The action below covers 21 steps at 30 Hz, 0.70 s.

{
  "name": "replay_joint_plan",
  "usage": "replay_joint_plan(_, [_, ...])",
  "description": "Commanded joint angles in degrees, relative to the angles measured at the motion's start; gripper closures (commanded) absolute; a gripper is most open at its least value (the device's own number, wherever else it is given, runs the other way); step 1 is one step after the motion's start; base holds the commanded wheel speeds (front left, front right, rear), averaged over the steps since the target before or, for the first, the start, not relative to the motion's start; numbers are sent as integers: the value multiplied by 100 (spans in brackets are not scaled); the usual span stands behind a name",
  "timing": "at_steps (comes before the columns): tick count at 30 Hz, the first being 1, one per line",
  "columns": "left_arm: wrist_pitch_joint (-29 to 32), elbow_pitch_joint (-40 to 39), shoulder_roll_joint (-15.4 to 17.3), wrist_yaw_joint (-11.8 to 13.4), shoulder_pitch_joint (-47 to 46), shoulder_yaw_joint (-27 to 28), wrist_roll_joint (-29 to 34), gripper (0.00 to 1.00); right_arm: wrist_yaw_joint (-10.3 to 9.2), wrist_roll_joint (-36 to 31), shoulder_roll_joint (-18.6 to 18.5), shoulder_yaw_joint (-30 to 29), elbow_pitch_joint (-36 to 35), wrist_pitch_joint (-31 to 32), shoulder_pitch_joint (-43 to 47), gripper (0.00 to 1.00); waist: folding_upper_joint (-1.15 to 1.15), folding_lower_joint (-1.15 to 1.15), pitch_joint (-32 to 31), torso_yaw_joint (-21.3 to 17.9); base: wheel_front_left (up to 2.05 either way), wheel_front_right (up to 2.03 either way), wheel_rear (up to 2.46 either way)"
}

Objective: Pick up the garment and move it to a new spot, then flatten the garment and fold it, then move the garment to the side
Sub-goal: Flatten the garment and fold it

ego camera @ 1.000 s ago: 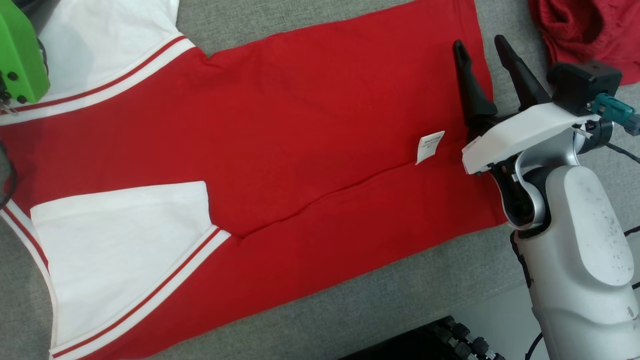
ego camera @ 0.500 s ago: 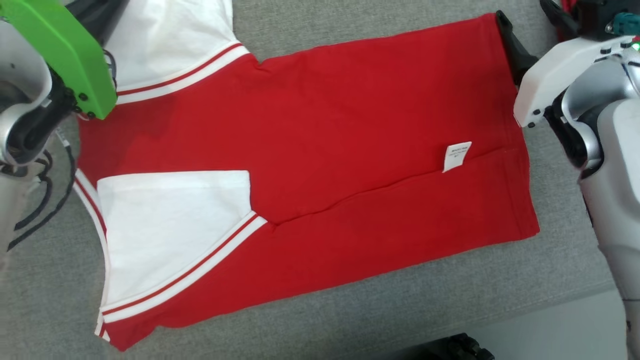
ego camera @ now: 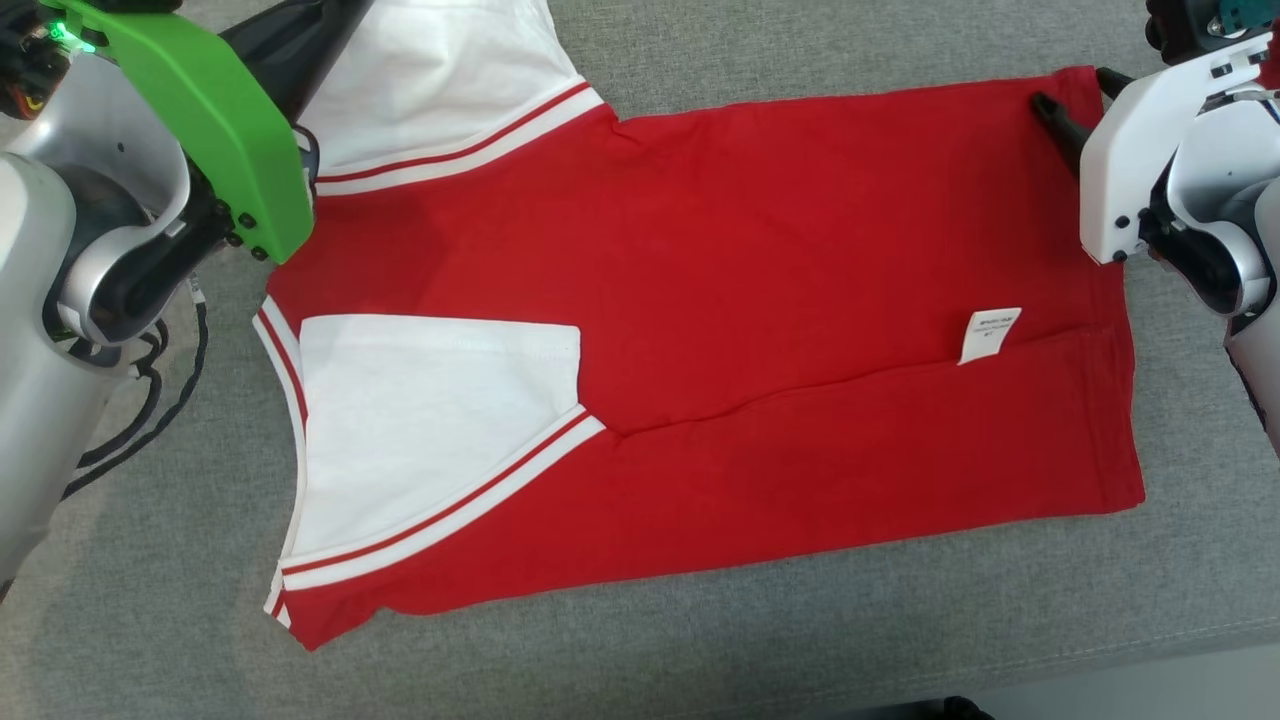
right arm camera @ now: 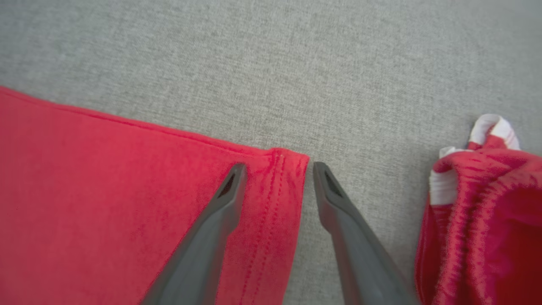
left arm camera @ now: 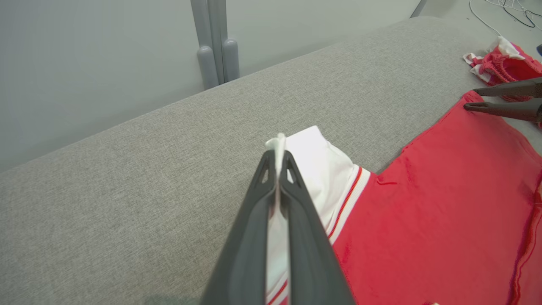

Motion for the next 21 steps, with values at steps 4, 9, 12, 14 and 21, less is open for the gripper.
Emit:
replay_joint_plan(4, [-144,96,88,-20,-173,-44,-80,100,-8,241,12,147,241,70,-79,88,0,0,71,-1,0,0,0])
replay_joint_plan(9, [-395,276,114,-20,-230,-110,-36,100,-10,150,51,56,465,-641,-282,100,0,0,40,-14,0,0,0])
replay_joint_plan(12, [-530,320,112,-20,-160,-177,-71,100,-9,37,92,-33,634,-1101,-289,100,0,0,-87,-14,0,0,0])
replay_joint_plan(14, [-638,275,162,-20,-43,-227,-91,100,-9,12,143,-26,623,-1357,-165,100,0,0,-202,-19,0,0,0])
replay_joint_plan(21, [-1077,-208,416,-7,643,-328,-206,100,-9,-60,58,146,194,-2217,511,100,0,0,-665,-5,0,0,0])
